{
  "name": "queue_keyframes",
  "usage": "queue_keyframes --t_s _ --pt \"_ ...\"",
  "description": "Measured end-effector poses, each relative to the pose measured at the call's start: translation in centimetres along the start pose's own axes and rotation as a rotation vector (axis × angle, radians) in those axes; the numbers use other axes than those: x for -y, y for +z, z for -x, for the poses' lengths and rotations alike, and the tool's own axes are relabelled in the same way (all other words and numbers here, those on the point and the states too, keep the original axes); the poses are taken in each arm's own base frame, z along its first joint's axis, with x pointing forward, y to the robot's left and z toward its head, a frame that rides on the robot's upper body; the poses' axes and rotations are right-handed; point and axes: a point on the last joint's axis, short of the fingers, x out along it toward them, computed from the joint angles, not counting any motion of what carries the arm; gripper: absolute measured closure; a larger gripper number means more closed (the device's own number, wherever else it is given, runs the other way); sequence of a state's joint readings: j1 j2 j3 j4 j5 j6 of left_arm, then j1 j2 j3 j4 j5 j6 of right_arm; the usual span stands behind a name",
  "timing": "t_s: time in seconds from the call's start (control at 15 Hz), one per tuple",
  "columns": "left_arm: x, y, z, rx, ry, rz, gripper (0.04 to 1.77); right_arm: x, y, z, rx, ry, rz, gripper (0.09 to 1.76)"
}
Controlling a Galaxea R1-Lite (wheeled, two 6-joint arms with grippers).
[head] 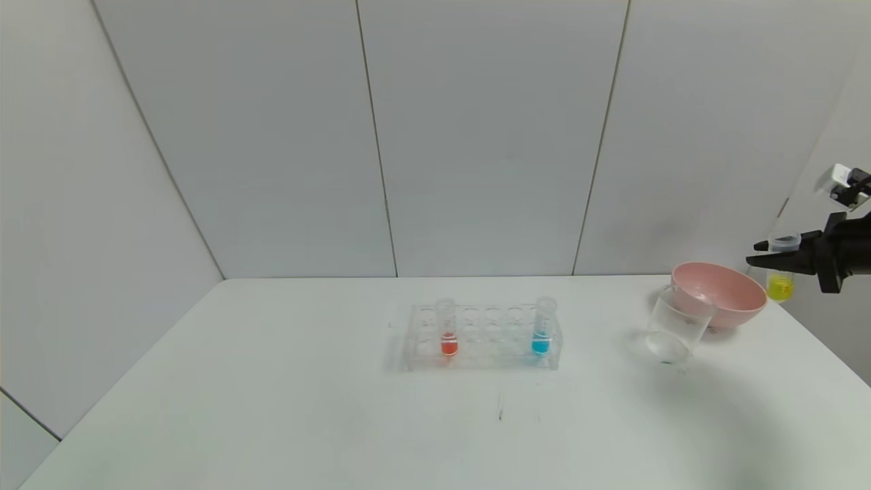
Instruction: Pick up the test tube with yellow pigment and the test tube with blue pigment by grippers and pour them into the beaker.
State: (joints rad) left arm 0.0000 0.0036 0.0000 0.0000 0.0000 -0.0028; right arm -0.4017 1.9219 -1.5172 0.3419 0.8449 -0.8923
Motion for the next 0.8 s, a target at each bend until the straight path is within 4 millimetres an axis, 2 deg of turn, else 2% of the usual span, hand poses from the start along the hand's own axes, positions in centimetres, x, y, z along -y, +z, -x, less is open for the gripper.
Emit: queue_keyframes --t_s 0.4,0.67,0.8 --pt "0.0 0.0 0.0 0.0 0.0 0.0 0.05 1.1 2.5 -2.0 -0.269 0.03 -0.016 1.28" --pt "0.0 0.0 0.0 0.0 0.0 0.0 0.05 0.6 3.2 -4.5 -0.437 -0.004 0.071 1.28" --pt "0.0 0.0 0.0 0.0 0.0 0.0 0.05 0.3 3.3 -5.1 -0.485 -0.015 0.11 1.28"
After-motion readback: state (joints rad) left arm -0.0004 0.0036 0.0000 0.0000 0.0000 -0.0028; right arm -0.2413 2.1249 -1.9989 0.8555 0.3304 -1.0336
